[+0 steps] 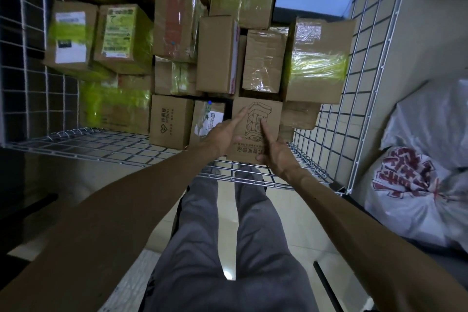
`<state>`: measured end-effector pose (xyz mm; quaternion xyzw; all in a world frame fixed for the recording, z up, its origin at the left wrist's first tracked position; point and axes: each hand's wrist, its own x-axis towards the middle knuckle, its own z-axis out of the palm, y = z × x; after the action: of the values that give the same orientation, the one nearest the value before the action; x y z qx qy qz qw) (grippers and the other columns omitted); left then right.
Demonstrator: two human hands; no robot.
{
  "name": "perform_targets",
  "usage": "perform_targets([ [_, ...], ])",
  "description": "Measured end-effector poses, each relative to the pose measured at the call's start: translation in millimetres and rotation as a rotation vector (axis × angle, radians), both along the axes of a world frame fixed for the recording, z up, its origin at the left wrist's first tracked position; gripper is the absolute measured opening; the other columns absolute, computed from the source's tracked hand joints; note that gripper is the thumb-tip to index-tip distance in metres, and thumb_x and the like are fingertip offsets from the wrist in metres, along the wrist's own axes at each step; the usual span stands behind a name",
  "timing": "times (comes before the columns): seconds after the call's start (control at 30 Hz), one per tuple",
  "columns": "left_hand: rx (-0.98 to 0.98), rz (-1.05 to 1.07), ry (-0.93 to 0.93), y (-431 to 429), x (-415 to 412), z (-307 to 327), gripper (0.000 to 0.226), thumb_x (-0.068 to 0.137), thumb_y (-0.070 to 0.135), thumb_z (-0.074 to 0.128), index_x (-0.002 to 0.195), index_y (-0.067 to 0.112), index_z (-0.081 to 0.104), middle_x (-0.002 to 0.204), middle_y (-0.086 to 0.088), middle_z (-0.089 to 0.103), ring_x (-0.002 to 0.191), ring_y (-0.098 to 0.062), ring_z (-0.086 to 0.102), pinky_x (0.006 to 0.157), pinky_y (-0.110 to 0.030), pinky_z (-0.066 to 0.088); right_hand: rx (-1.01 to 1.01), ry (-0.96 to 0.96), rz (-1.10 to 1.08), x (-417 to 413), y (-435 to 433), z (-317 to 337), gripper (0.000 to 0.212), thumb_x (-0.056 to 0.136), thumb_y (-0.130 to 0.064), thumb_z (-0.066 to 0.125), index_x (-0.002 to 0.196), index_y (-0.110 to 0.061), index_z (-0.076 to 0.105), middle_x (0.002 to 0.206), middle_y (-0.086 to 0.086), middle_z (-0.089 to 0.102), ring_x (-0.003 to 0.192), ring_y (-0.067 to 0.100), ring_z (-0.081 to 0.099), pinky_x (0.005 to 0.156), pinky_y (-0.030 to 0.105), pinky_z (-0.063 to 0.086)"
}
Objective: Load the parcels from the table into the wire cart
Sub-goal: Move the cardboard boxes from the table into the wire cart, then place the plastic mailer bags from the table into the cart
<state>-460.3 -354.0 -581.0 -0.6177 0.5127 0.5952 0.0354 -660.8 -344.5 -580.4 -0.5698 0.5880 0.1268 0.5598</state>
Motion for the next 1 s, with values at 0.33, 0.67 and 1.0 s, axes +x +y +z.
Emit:
perform_targets([
  [0.33, -0.078, 0.028, -0.208, 3, 22, 71, 0.066, 0.100, 0.028, 0.056, 0.156, 0.018, 0.023, 0.161, -0.016, 0.020, 0.147, -0.032, 0.025, 0.117, -0.036, 0.025, -0.001, 0.104, 0.168, -15, -40, 59, 0.076, 0.099, -0.034, 0.054, 0.158, -0.022, 0.008, 0.151, 0.020, 0.033, 0.130, 0.037, 0.044, 0.102, 0.030, 0.040],
  [0.67, -0.147, 0.263, -0.264, 33, 83, 178, 0.053, 0.100, 0.029, 0.055, 0.145, 0.004, 0.040, 0.145, -0.017, 0.042, 0.131, -0.031, 0.044, 0.109, -0.041, 0.038, -0.213, 0.190, 0.481, 36, -99, 150, 0.057, 0.101, -0.031, 0.050, 0.151, -0.011, 0.031, 0.149, 0.019, 0.038, 0.129, 0.038, 0.045, 0.102, 0.035, 0.038],
  [1.0, -0.316, 0.456, -0.445, 141, 184, 262, 0.056, 0.100, 0.037, 0.053, 0.150, 0.016, 0.037, 0.149, -0.011, 0.039, 0.128, -0.026, 0.048, 0.105, -0.031, 0.041, -0.357, 0.006, 0.628, 170, -64, 240, 0.065, 0.098, -0.035, 0.057, 0.152, -0.014, 0.030, 0.142, 0.016, 0.050, 0.128, 0.034, 0.048, 0.101, 0.034, 0.038],
])
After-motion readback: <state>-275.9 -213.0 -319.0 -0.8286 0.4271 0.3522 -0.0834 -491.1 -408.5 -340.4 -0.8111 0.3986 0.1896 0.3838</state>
